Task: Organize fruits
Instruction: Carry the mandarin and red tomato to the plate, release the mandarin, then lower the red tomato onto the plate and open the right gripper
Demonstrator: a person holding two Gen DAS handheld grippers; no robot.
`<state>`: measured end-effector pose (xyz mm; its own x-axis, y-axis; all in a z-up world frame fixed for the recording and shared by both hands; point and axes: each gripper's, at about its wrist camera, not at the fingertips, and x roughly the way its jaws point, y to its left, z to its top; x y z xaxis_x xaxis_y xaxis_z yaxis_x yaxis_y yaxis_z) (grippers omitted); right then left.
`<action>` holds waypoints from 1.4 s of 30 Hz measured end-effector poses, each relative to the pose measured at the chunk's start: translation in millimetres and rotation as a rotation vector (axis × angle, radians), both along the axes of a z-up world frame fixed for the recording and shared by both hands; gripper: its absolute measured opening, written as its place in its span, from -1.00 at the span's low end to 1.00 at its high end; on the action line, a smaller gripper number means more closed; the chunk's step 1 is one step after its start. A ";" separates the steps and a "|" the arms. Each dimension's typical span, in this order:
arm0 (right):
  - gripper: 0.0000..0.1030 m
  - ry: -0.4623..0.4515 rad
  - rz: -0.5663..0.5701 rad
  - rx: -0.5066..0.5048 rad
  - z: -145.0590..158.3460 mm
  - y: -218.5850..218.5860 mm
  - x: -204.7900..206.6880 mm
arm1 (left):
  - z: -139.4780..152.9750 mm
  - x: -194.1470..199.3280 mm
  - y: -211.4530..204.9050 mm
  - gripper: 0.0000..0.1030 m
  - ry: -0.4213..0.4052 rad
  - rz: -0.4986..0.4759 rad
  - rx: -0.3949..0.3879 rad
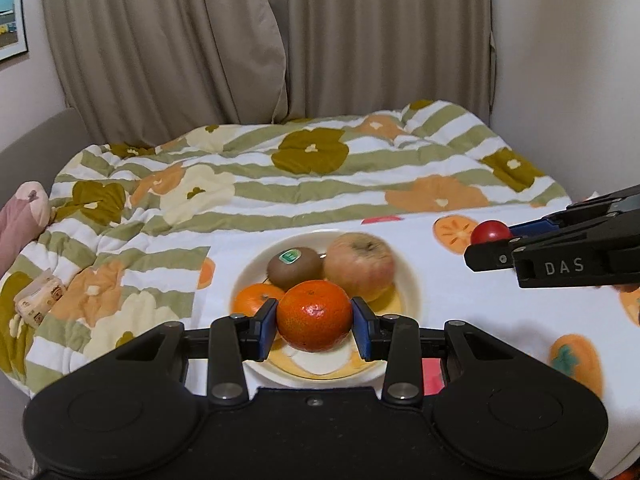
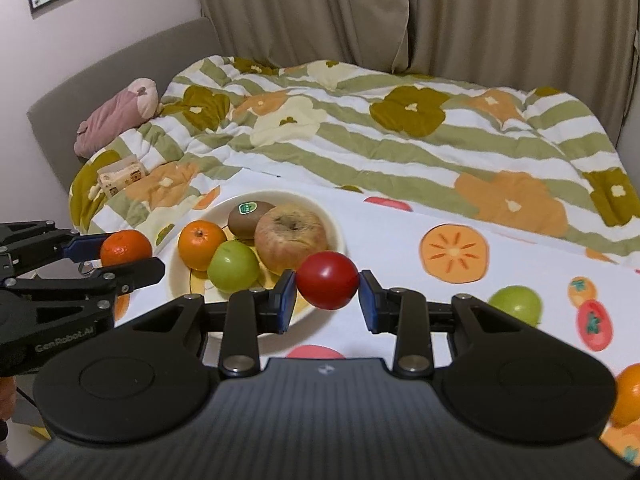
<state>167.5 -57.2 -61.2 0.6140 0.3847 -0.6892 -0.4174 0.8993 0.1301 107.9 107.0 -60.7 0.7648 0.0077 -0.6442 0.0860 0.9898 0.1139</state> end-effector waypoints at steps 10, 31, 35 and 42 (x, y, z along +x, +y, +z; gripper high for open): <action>-0.06 0.062 -0.050 -0.023 -30.8 43.5 14.3 | -43.2 30.3 28.7 -0.18 0.090 -0.106 0.026; -0.06 0.095 -0.109 -0.055 -38.7 63.3 7.5 | -47.2 32.4 39.4 0.77 0.107 -0.230 0.019; -0.06 0.095 -0.085 -0.065 -36.0 67.4 4.5 | -39.0 24.6 41.5 0.80 0.094 -0.232 0.019; -0.06 0.144 -0.011 -0.088 -42.4 86.1 8.5 | -34.7 11.5 40.7 0.87 0.074 -0.236 0.029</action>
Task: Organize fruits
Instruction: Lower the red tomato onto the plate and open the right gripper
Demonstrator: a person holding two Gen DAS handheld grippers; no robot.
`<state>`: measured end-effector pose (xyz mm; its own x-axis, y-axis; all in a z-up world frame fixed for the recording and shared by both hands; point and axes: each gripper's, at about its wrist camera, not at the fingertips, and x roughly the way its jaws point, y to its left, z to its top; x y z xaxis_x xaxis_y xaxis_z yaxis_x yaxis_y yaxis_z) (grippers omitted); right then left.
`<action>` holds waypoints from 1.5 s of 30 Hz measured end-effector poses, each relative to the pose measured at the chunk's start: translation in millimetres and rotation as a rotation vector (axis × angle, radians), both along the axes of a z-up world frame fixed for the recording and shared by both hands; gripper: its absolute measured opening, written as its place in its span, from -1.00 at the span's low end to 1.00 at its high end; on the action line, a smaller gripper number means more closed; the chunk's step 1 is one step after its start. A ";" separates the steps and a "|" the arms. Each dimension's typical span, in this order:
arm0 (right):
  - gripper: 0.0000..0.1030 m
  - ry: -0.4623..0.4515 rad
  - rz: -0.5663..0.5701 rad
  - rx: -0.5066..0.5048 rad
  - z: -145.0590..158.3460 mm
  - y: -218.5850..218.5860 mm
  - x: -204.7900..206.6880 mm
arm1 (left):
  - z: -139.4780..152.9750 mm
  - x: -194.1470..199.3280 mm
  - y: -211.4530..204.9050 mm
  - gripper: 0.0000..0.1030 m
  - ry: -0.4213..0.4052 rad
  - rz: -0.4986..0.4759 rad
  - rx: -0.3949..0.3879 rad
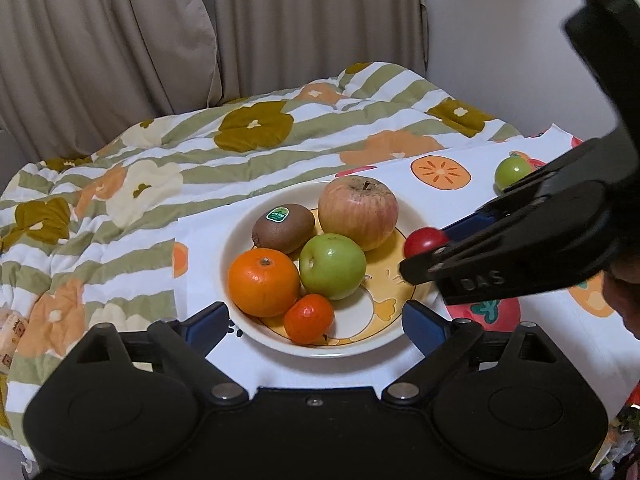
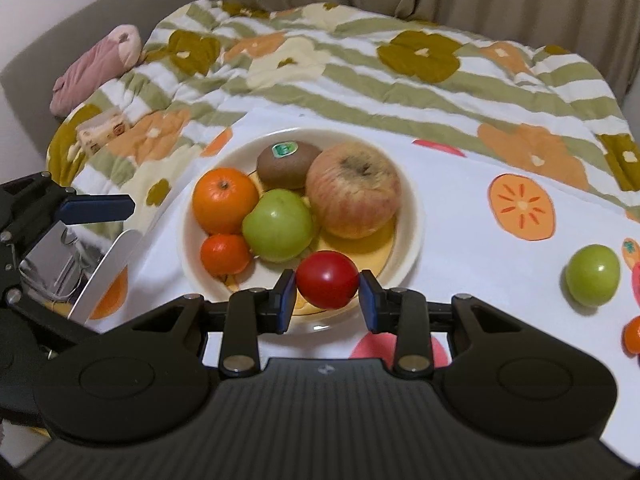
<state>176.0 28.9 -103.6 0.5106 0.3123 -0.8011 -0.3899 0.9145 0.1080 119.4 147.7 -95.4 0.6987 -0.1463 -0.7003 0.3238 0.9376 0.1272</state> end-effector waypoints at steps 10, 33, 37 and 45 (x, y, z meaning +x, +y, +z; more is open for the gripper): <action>-0.05 0.057 0.003 0.033 -15.5 19.7 6.5 | -11.4 -7.8 9.2 0.89 0.025 0.014 0.010; 1.00 -0.022 -0.036 0.052 11.4 4.7 -9.7 | -1.5 -15.9 17.0 0.89 0.013 0.025 -0.021; 1.00 -0.029 -0.055 0.051 22.0 -1.1 -13.2 | 6.9 -15.4 17.3 0.89 0.000 0.027 -0.031; 1.00 -0.056 -0.117 0.070 50.6 -32.5 -26.2 | 29.2 -17.3 3.3 0.89 -0.035 0.041 -0.009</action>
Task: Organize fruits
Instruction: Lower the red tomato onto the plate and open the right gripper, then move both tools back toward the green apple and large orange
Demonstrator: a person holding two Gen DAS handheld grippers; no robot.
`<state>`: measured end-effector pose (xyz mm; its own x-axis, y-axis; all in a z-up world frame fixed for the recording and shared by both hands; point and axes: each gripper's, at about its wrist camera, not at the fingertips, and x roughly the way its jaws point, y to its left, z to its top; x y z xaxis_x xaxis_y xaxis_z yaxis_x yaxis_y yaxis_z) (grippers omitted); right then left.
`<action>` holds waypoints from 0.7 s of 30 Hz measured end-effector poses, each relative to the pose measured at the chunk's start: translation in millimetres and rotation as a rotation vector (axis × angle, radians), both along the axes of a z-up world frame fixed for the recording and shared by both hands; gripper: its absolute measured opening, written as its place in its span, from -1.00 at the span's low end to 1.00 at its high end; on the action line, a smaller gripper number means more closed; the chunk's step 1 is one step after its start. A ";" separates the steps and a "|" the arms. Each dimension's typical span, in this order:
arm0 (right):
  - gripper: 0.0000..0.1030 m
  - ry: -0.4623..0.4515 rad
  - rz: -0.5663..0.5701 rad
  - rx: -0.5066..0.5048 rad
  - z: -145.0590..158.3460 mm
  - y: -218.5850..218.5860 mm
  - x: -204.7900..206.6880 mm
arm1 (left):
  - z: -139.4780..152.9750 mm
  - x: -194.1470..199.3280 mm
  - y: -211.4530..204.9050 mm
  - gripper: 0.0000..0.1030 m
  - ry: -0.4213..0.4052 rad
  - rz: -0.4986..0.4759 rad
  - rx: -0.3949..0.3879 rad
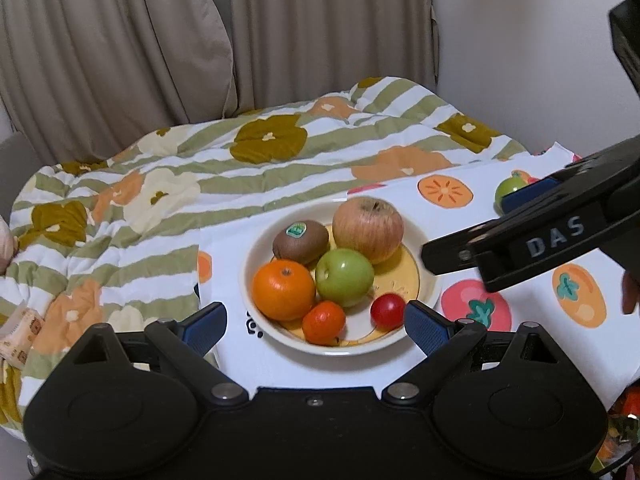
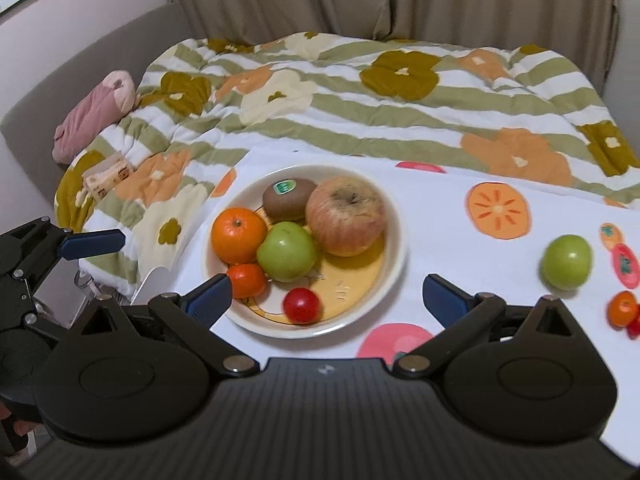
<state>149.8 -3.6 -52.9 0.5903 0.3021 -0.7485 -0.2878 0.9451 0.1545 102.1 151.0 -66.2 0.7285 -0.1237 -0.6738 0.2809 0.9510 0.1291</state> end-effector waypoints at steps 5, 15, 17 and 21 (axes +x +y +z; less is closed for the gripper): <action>1.00 -0.021 -0.016 -0.006 14.6 -32.1 -12.0 | 15.1 -6.1 -16.8 0.89 -0.017 0.020 -0.018; 1.00 -0.072 -0.079 -0.015 36.0 -124.9 -39.4 | 39.4 -11.5 -82.0 0.89 -0.060 0.008 -0.044; 1.00 -0.083 -0.102 -0.021 37.1 -144.7 -42.4 | 41.7 -11.2 -96.4 0.89 -0.064 -0.002 -0.049; 1.00 -0.097 -0.144 -0.032 36.3 -181.2 -44.8 | 41.8 -8.3 -124.7 0.89 -0.069 -0.025 -0.048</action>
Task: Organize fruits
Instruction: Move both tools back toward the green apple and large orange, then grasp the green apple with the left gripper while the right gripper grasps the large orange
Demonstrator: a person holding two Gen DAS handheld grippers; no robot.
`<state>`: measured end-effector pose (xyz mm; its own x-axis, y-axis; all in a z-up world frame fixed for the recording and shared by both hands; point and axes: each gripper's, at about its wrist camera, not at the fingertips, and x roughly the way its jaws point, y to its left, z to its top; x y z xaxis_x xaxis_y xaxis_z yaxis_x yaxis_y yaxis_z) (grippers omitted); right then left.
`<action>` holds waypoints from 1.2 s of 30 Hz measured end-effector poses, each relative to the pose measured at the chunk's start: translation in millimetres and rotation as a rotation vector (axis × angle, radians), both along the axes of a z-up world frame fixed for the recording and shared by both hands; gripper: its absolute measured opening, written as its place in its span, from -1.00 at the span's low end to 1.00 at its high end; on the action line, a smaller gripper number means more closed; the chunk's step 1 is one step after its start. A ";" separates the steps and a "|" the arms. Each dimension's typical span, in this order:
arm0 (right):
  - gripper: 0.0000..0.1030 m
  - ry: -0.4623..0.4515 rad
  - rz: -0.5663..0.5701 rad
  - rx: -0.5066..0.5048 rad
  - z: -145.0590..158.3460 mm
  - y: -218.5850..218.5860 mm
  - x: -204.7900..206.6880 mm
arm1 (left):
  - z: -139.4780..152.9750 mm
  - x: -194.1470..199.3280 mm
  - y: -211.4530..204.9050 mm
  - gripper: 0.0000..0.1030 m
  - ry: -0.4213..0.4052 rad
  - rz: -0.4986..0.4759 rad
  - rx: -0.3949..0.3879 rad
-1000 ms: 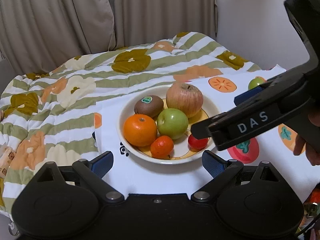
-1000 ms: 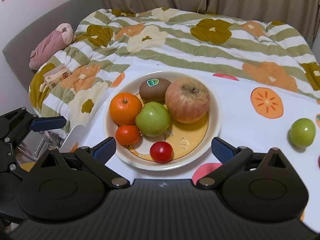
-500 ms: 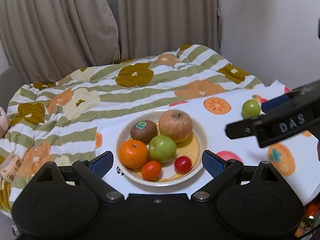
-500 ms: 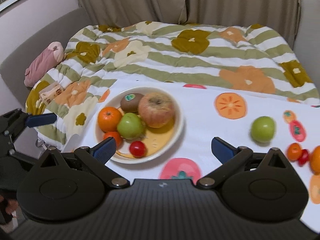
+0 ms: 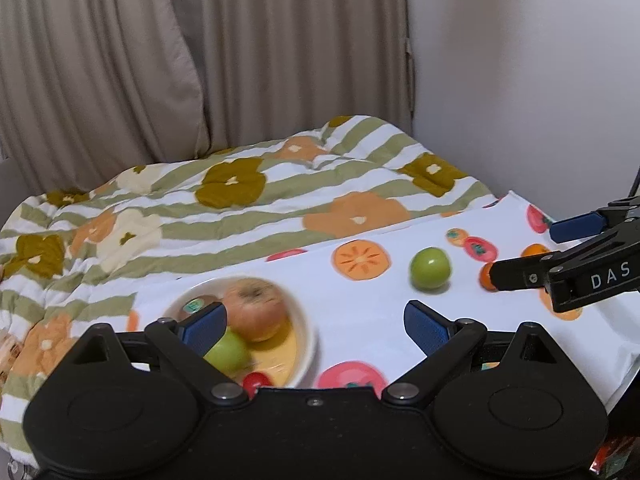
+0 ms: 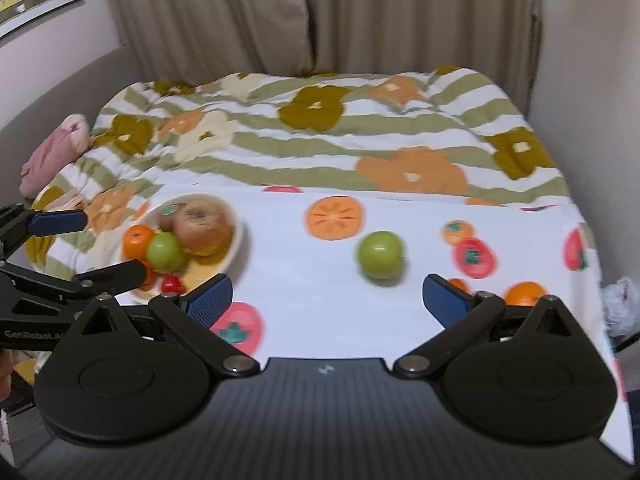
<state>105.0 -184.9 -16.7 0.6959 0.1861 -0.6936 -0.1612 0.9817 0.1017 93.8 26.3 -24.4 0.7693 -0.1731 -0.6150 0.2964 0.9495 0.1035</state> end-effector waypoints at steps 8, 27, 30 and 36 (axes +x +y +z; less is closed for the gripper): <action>1.00 -0.002 -0.082 -0.035 -15.7 -64.8 3.5 | -13.8 19.1 -53.4 0.89 0.009 -0.054 0.002; 1.00 0.068 -0.096 -0.081 -102.0 -149.2 39.7 | -92.2 95.4 -155.2 0.77 0.069 -0.085 0.048; 1.00 0.082 -0.080 -0.080 -113.1 -154.3 45.3 | -103.5 106.3 -162.5 0.74 0.077 -0.078 0.062; 0.85 0.102 -0.062 -0.082 -130.5 -161.0 55.4 | -121.4 124.8 -169.5 0.54 0.104 -0.057 0.073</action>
